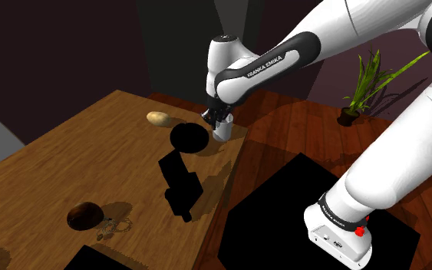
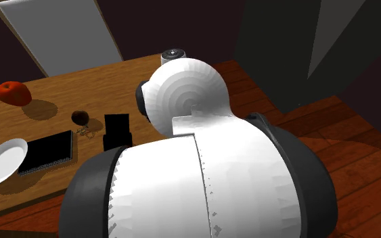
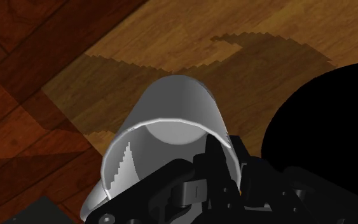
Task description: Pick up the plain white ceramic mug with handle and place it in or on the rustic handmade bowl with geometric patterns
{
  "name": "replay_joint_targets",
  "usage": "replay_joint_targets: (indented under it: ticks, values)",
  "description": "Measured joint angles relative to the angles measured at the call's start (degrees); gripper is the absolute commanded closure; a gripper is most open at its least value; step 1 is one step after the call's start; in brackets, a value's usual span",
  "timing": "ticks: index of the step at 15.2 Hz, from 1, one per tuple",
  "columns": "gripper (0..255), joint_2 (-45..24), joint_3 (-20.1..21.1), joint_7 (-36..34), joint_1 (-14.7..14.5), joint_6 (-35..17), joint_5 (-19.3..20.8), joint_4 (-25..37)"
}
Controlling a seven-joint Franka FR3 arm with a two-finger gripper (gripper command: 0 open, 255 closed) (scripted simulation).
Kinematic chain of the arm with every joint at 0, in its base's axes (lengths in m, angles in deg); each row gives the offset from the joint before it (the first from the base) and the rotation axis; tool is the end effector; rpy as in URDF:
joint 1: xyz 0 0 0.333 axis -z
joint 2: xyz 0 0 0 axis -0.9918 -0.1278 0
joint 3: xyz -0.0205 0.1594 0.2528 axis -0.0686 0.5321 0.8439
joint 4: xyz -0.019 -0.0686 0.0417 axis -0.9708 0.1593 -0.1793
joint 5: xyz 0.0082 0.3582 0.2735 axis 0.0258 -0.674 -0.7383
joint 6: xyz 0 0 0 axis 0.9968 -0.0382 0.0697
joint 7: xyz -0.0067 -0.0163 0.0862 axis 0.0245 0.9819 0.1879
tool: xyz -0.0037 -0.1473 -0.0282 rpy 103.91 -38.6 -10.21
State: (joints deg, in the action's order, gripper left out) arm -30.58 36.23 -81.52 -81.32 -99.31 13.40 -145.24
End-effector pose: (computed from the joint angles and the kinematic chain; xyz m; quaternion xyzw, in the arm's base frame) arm 0.5310 0.1420 0.2483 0.9963 -0.0763 0.0363 0.0171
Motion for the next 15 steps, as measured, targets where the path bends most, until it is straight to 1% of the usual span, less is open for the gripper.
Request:
replay_joint_targets:
  ticks: [2,5,15]
  values:
    - [255,0.0,0.0,0.0,0.0,0.0,0.0,0.0]
    - [255,1.1,-0.1,0.5,0.0,1.5,-0.5,0.5]
    - [255,5.5,-0.4,2.2,-0.1,9.5,-2.5,4.3]
